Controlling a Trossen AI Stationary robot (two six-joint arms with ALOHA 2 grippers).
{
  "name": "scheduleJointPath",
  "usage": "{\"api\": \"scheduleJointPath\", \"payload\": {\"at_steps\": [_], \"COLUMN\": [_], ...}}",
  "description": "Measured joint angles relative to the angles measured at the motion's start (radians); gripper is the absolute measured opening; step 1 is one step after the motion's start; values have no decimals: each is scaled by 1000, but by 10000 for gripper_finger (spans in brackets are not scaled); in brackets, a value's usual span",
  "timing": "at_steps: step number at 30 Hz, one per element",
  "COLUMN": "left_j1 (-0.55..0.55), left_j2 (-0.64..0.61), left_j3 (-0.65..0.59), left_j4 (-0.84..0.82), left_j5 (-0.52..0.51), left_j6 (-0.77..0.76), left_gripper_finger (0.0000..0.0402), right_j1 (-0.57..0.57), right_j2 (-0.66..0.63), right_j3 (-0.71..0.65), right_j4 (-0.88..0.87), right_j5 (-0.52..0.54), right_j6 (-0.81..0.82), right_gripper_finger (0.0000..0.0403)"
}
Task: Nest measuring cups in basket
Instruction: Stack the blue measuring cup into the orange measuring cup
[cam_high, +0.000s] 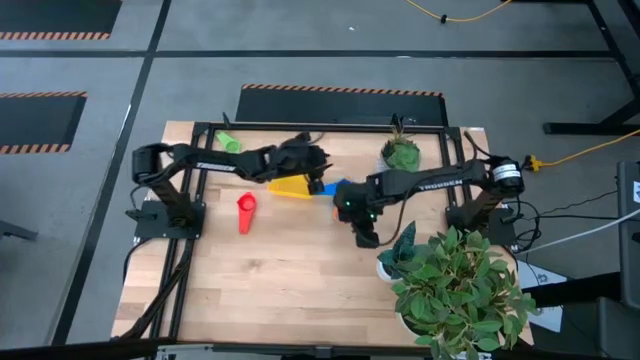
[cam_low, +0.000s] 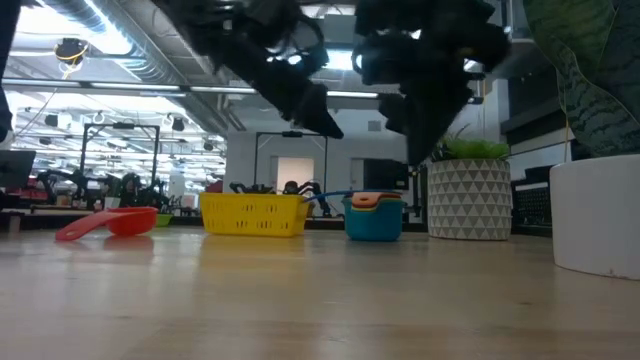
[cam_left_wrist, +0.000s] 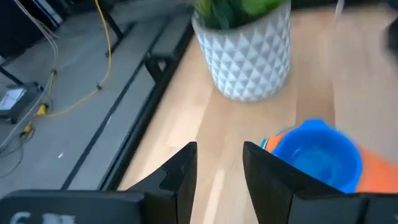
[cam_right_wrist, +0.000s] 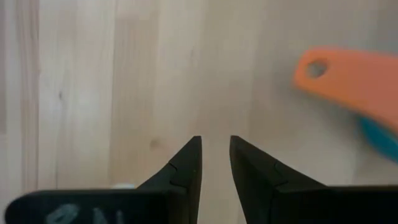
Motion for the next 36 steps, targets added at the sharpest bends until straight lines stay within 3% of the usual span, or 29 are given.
{"api": "scheduleJointPath", "payload": {"at_steps": [5,9,17,19,25,36], "left_j1": [-2,-2,-8,-13,-42,-110], "left_j2": [99,159,227,237,236,236], "left_j3": [161,220,222,221,220,220], "left_j4": [-252,-366,-443,-448,-449,-458], "left_j5": [-35,-60,-58,-51,-48,-47], "left_j6": [52,83,90,90,90,73], "left_gripper_finger": [123,123,123,123,123,123], "right_j1": [36,42,24,13,-22,-40], "right_j2": [-17,-23,-23,-24,-24,-24], "right_j3": [-83,-179,-309,-331,-346,-346], "right_j4": [9,161,465,518,554,677], "right_j5": [1,2,8,49,179,192], "right_j6": [11,36,31,31,33,33], "right_gripper_finger": [87,87,87,87,87,87]}}
